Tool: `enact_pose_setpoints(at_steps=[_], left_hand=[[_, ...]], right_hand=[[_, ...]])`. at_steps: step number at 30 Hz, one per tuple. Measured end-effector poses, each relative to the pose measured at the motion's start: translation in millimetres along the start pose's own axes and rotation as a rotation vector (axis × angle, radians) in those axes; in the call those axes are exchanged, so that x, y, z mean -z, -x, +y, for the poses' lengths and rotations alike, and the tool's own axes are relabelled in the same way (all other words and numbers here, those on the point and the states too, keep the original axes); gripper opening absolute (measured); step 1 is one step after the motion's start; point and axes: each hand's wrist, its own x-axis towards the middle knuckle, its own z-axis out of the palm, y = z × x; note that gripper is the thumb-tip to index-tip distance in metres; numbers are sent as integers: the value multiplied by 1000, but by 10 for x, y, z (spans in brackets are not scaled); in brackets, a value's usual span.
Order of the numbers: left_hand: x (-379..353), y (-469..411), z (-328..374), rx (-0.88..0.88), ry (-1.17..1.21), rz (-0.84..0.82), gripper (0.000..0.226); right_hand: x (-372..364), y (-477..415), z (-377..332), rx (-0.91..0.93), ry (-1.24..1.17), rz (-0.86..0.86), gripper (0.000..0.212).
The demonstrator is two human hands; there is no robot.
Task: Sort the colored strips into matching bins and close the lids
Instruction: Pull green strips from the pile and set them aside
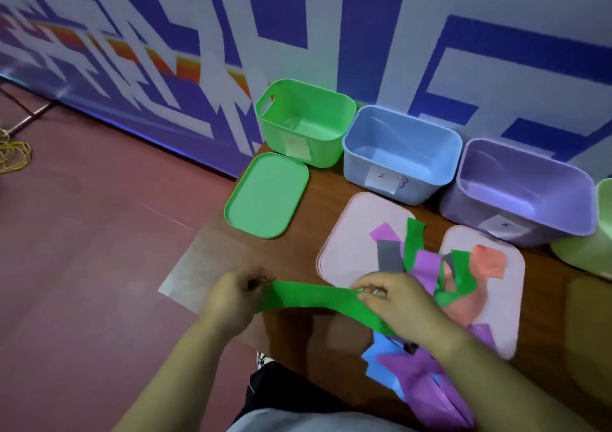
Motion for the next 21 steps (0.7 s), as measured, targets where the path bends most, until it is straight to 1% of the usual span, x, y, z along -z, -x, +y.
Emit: enact_pose_setpoints(at_steps=[3, 6, 7, 10, 12, 14, 16, 19, 21], left_hand=[[348, -213, -364, 0, -52, -54, 13], [643, -430, -655, -1, -93, -121, 17], [715, -491, -745, 5, -113, -144, 19], [850, -664, -982, 38, -162, -194, 14], [889, -772, -1093, 31, -197, -191, 19], [891, -877, -1139, 0, -235, -193, 23], [870, -970, -1110, -57, -278, -206, 21], [809, -1076, -977, -133, -299, -239, 31], [717, -1136, -839, -171, -274, -288, 39]], right_hand=[[-403, -310, -247, -57, -9, 18, 16], [-754, -613, -438, -115, -38, -6, 22], [-853, -701, -484, -135, -33, -20, 23], [-1076, -906, -597, -189, -7, -37, 20], [-1165, -1011, -651, -206, 39, -31, 21], [-1188, -1070, -695, -187, 137, -21, 25], [-1161, -1070, -715, -162, 210, -4, 28], [-1088, -1036, -649, -143, 296, 46, 33], [-1004, -985, -568, -157, 306, 83, 35]])
